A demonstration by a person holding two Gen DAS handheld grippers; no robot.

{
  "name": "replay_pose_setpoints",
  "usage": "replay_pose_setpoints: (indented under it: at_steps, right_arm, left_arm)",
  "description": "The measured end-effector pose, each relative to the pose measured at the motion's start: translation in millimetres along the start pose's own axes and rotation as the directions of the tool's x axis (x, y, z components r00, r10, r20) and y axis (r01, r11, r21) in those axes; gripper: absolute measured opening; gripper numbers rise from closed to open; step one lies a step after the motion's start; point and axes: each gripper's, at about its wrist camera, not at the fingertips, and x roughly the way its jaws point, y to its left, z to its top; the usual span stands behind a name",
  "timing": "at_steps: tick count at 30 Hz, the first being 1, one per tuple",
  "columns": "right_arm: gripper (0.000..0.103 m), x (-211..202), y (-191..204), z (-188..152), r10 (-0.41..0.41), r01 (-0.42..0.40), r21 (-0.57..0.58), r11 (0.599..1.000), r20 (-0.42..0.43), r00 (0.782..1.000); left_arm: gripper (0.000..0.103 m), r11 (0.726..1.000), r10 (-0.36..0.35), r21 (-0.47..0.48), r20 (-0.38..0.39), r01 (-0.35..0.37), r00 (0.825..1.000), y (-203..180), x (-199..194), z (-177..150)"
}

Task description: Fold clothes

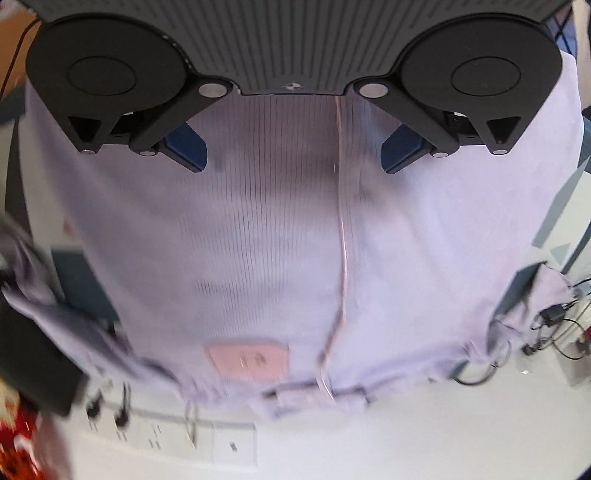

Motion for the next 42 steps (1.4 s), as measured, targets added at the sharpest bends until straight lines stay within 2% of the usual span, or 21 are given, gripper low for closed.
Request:
replay_pose_setpoints:
  at_steps: [4, 6, 8, 10, 14, 19, 21, 24, 26, 27, 29, 31, 33, 34, 35, 37, 40, 42]
  right_arm:
    - [0.011, -33.3, -33.0, 13.6, -0.022, 0.007, 0.138, 0.99, 0.113, 0.993]
    - [0.011, -45.7, -49.4, 18.6, -0.019, -0.007, 0.201, 0.98, 0.128, 0.992]
    - [0.011, -48.0, -60.7, 22.3, 0.011, -0.034, 0.235, 0.971, 0.096, 0.995]
    - [0.011, -47.4, -66.2, 25.0, 0.037, -0.055, 0.26, 0.964, 0.077, 0.996]
    - [0.011, -45.0, -75.2, 32.4, 0.132, -0.132, 0.349, 0.928, 0.024, 0.991]
    - [0.011, -47.6, -54.3, 48.5, 0.259, -0.236, 0.329, 0.914, -0.027, 0.965]
    - [0.011, -48.4, -35.0, 57.5, 0.289, -0.275, 0.299, 0.914, -0.004, 0.957]
    - [0.011, -43.7, -5.0, 73.8, 0.351, -0.334, 0.312, 0.889, 0.003, 0.936]
    - [0.011, -39.3, 18.7, 84.5, 0.377, -0.358, 0.313, 0.88, -0.001, 0.926]
    - [0.011, -37.4, 31.3, 89.8, 0.386, -0.367, 0.307, 0.878, -0.004, 0.922]
    - [0.011, -34.4, 59.0, 100.9, 0.394, -0.375, 0.289, 0.881, -0.007, 0.919]
    - [0.011, -33.3, 93.3, 112.4, 0.404, -0.388, 0.27, 0.881, -0.006, 0.915]
    - [0.011, -34.7, 133.6, 122.2, 0.429, -0.417, 0.241, 0.877, 0.002, 0.903]
    - [0.011, -36.5, 156.0, 125.3, 0.448, -0.438, 0.215, 0.873, 0.003, 0.894]
    - [0.011, -37.1, 180.9, 125.7, 0.482, -0.471, 0.174, 0.865, -0.027, 0.876]
    - [0.012, -38.1, 234.5, 121.4, 0.503, -0.497, 0.116, 0.86, -0.031, 0.864]
    - [0.012, -24.3, 317.8, 100.9, 0.517, -0.513, 0.06, 0.856, -0.1, 0.85]
    - [0.012, -5.6, 372.2, 79.3, 0.513, -0.518, 0.022, 0.855, -0.18, 0.839]
  left_arm:
    - [0.102, 1.0, 0.01, 0.001, 0.021, -0.01, 1.0, -2.8, 0.9, 18.0]
    - [0.102, 1.0, -0.006, -0.009, 0.033, 0.006, 0.999, -0.8, -1.2, 28.0]
    - [0.102, 0.999, -0.032, -0.026, 0.065, 0.034, 0.997, 2.9, -5.5, 35.7]
    - [0.102, 0.999, -0.024, -0.02, 0.076, 0.026, 0.997, 6.2, -3.7, 37.5]
    - [0.102, 0.999, 0.04, -0.002, 0.035, -0.04, 0.999, 11.6, 14.5, 37.1]
    - [0.102, 0.998, 0.018, 0.053, -0.026, -0.016, 1.0, 4.7, 33.6, 32.0]
    - [0.102, 0.997, -0.004, 0.075, -0.06, 0.008, 0.998, -1.4, 43.3, 30.0]
    - [0.102, 0.993, -0.049, 0.104, -0.114, 0.061, 0.992, -12.9, 58.3, 27.1]
    - [0.102, 0.991, -0.102, 0.083, -0.082, 0.108, 0.991, -9.9, 54.7, 28.2]
    - [0.102, 0.982, -0.176, 0.047, -0.081, 0.18, 0.981, -3.5, 51.0, 31.7]
    - [0.102, 0.948, -0.318, -0.021, -0.07, 0.317, 0.946, 9.3, 42.6, 38.8]
    - [0.102, 0.909, -0.415, -0.052, -0.023, 0.413, 0.91, 23.0, 25.9, 47.1]
    - [0.102, 0.877, -0.476, -0.048, 0.055, 0.478, 0.878, 43.1, 4.4, 53.1]
    - [0.102, 0.871, -0.483, -0.043, 0.095, 0.489, 0.87, 58.6, -4.4, 53.7]
    - [0.102, 0.866, -0.49, -0.036, 0.135, 0.499, 0.861, 74.0, -13.2, 54.2]
    - [0.102, 0.858, -0.497, -0.025, 0.21, 0.513, 0.842, 105.3, -29.6, 55.0]
    - [0.102, 0.878, -0.446, -0.07, 0.232, 0.473, 0.864, 165.1, -27.1, 47.6]
    - [0.102, 0.888, -0.414, -0.109, 0.235, 0.447, 0.879, 206.5, -22.5, 41.4]
